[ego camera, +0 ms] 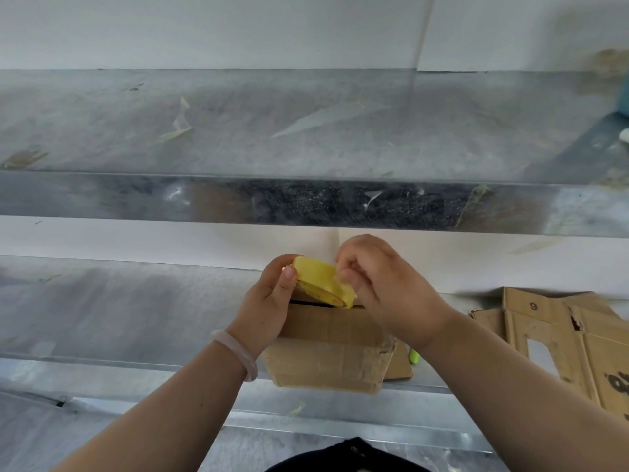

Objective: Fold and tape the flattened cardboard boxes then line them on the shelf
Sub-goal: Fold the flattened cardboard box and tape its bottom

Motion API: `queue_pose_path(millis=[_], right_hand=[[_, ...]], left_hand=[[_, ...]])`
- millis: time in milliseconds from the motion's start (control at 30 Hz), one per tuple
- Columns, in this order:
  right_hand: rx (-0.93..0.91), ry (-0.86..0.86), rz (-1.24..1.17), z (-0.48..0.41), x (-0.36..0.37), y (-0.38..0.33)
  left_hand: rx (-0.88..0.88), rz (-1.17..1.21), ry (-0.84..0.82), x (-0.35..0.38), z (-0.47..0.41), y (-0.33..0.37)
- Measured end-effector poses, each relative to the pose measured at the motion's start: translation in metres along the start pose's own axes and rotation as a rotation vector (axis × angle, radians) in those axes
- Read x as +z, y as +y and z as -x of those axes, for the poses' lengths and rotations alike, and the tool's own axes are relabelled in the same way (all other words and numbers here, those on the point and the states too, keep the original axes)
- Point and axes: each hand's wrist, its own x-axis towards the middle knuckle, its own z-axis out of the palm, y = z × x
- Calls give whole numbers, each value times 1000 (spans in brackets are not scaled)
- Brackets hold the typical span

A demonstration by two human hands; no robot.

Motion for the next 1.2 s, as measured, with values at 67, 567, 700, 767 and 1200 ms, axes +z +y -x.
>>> queue_pose_path(millis=[67,567,700,767,1200], right_hand=[[146,114,-188,0,-1,-3],[715,381,-1171,4,-13,-9],[803,471,-1418,3,-10,-11],[844,508,-1493,5,-8,-10],[837,380,-1203,8,-21,-11]], left_hand=[[-35,18,37,1,0,5],[-94,-165,171,12,-9,-3],[82,-135,146,7,-7,-8],[188,-108,29,3,-4,-10],[385,-362,-82,5,-5,-23]])
